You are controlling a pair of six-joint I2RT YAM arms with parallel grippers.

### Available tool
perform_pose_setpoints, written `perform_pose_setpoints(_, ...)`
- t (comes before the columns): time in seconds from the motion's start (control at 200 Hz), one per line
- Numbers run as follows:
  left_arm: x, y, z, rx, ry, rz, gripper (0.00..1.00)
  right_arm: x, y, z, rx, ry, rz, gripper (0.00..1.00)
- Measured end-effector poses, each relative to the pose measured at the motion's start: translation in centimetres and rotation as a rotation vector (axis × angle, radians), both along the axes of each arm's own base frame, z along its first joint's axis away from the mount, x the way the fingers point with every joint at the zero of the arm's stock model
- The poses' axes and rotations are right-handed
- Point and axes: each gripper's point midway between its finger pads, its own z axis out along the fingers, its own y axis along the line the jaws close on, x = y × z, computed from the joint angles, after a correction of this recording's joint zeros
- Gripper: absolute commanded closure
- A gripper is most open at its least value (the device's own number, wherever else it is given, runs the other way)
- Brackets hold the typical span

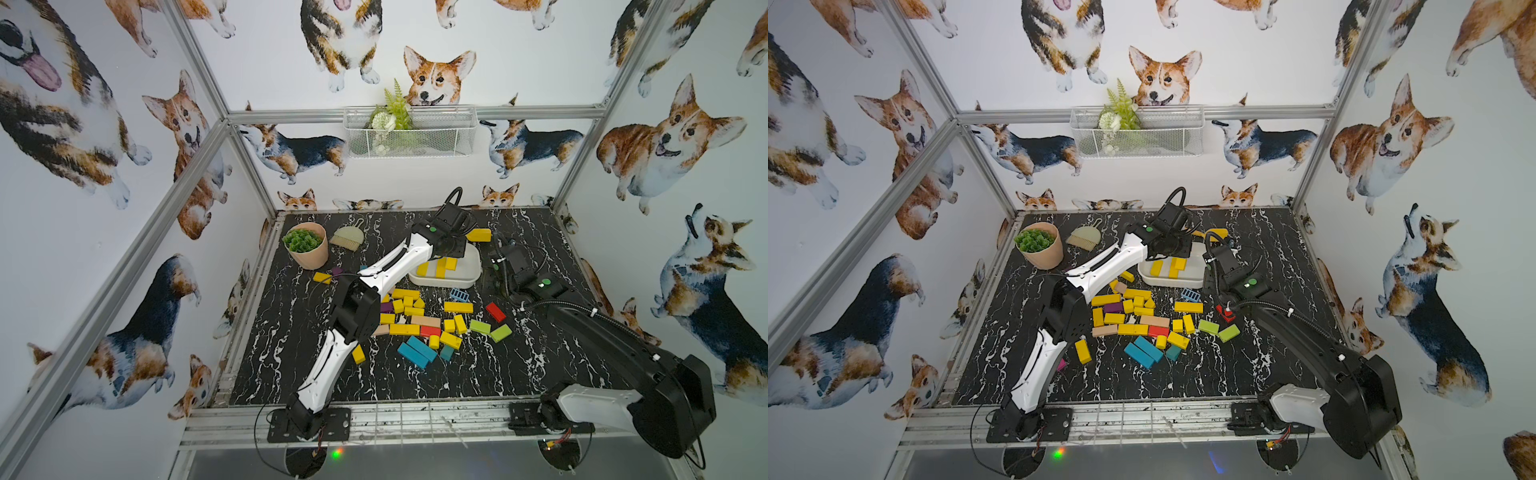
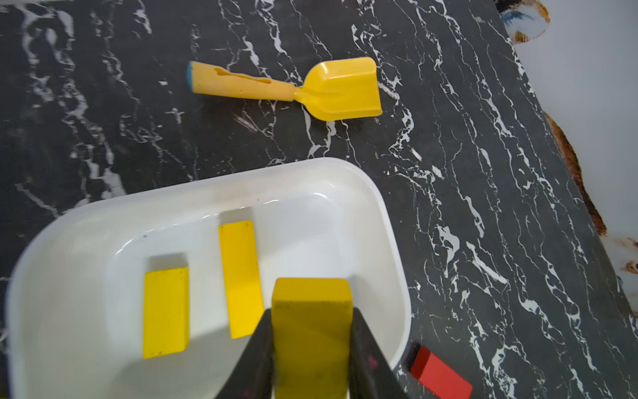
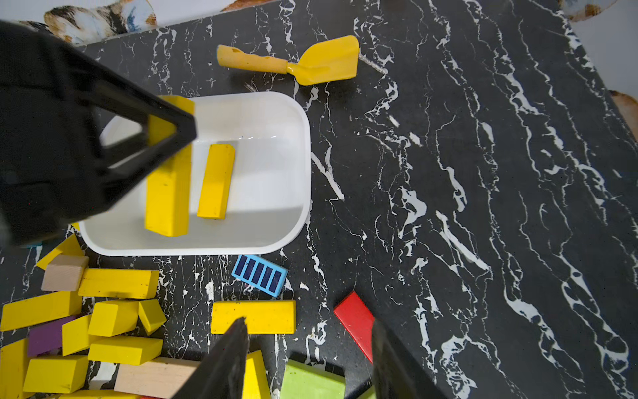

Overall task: Pick out the yellow building blocks
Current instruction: Place the building block in the storage box.

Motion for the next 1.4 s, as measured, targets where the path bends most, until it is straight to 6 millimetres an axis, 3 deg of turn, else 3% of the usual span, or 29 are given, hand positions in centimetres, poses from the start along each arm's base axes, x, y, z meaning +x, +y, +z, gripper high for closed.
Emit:
perform_pose_setpoints(0.12, 0.3, -1.1, -2.6, 0.007, 0.041, -0.003, 0.86, -0.2, -0.3, 0.2, -0.002, -0.008, -0.005, 0.41)
perform_pose_setpoints(0.295, 0.7, -1.2, -5.8, 0.027, 0.086, 0.032, 0.86, -0.4, -0.4, -0.1, -0.008, -0.002, -0.006, 0.41)
perform_pose_setpoints(0.4, 0.9, -1.2, -8.1, 0.044, 0.111, 0.06, 0.82, -0.4, -0.3, -0.8, -0.014, 0.017, -0.003, 0.41)
perform_pose_setpoints(0.496, 0.9, -0.9, -9.8, 0.066, 0.128, 0.08, 0.71, -0.4, -0.2, -1.3, -0.016, 0.034, 0.003, 0.41)
perform_pose_setpoints(0.681, 1.2, -0.8, -10.3, 0.091, 0.102, 0.09, 0.45, -0.2, -0.1, -1.8, -0.027, 0.047, 0.005, 0.41)
perform_pose_setpoints(0.826, 1.5, -0.7, -10.1, 0.101, 0.081, 0.087, 0.39, 0.0, 0.1, -1.7, -0.027, 0.045, 0.006, 0.41)
perform_pose_setpoints(0.986, 1.3, -0.7, -8.0, 0.099, 0.045, 0.07, 0.39, 0.0, 0.1, -1.2, -0.019, 0.032, 0.006, 0.41)
perform_pose_setpoints(1.076, 0.7, -1.1, -5.0, 0.094, -0.004, 0.047, 0.39, 0.1, 0.2, -0.2, -0.008, 0.01, 0.01, 0.42)
perform_pose_setpoints(1.181, -1.1, -1.0, -0.2, 0.073, -0.074, 0.017, 0.41, -0.2, 0.0, 0.6, 0.001, -0.011, 0.014, 0.42)
perform_pose_setpoints(1.266, -1.9, 0.0, 3.2, 0.03, -0.122, 0.023, 0.41, -0.9, -0.4, -0.2, -0.014, 0.017, 0.019, 0.42)
perform_pose_setpoints(1.396, -2.5, 1.8, 6.0, -0.016, -0.163, 0.051, 0.41, -2.2, -0.6, -2.1, -0.033, 0.106, 0.027, 0.42)
